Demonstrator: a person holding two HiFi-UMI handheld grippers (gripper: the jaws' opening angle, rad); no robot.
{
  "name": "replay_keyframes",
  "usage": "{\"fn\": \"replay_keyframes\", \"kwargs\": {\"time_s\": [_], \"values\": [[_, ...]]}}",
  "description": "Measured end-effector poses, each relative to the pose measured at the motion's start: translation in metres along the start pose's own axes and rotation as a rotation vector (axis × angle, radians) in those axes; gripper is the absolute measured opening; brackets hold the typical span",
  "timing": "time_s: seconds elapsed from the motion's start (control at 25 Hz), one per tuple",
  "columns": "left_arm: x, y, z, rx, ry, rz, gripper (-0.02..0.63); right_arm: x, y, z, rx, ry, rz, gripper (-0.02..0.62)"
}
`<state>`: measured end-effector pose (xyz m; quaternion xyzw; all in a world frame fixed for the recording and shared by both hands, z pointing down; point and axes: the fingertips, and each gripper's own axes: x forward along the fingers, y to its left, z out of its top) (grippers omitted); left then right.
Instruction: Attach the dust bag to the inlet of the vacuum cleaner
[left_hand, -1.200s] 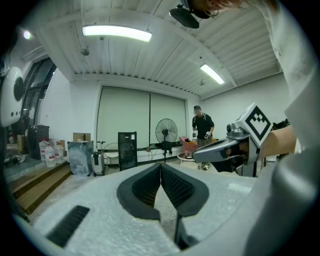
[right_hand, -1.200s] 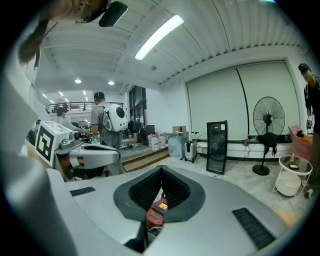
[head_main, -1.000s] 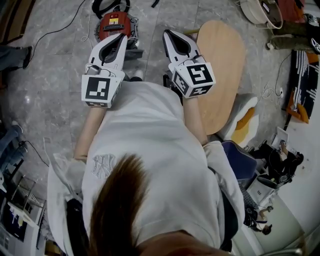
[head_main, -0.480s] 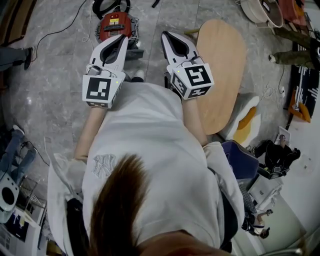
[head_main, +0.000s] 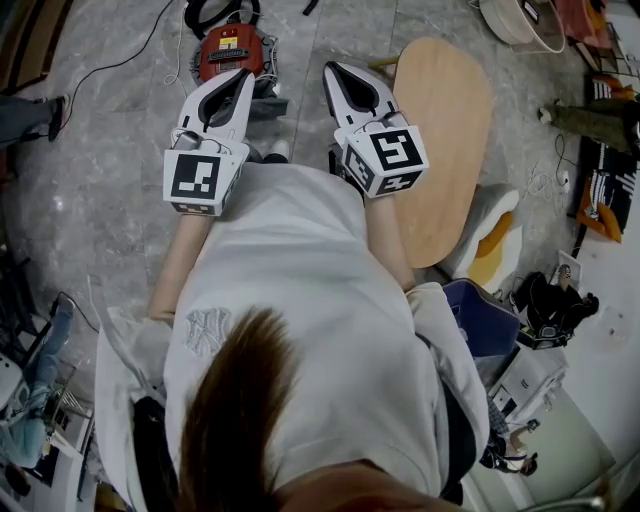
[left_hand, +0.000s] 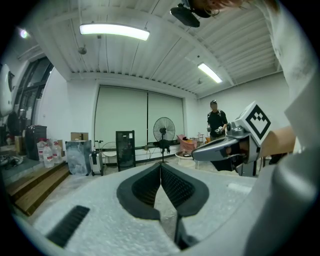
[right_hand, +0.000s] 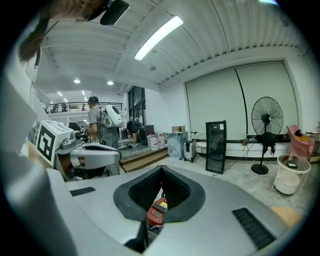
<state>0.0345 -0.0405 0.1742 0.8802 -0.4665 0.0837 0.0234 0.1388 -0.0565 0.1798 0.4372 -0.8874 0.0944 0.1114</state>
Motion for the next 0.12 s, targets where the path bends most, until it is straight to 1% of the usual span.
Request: {"fn": "replay_keyframes", "kwargs": {"time_s": [0.12], "values": [[-0.0019,0.0011,-0.0026,0.005,0.009,-0.003,0.018,0.0004,0.0025,-0.0009,0.000,0.001,-0.001,0.002]]}}
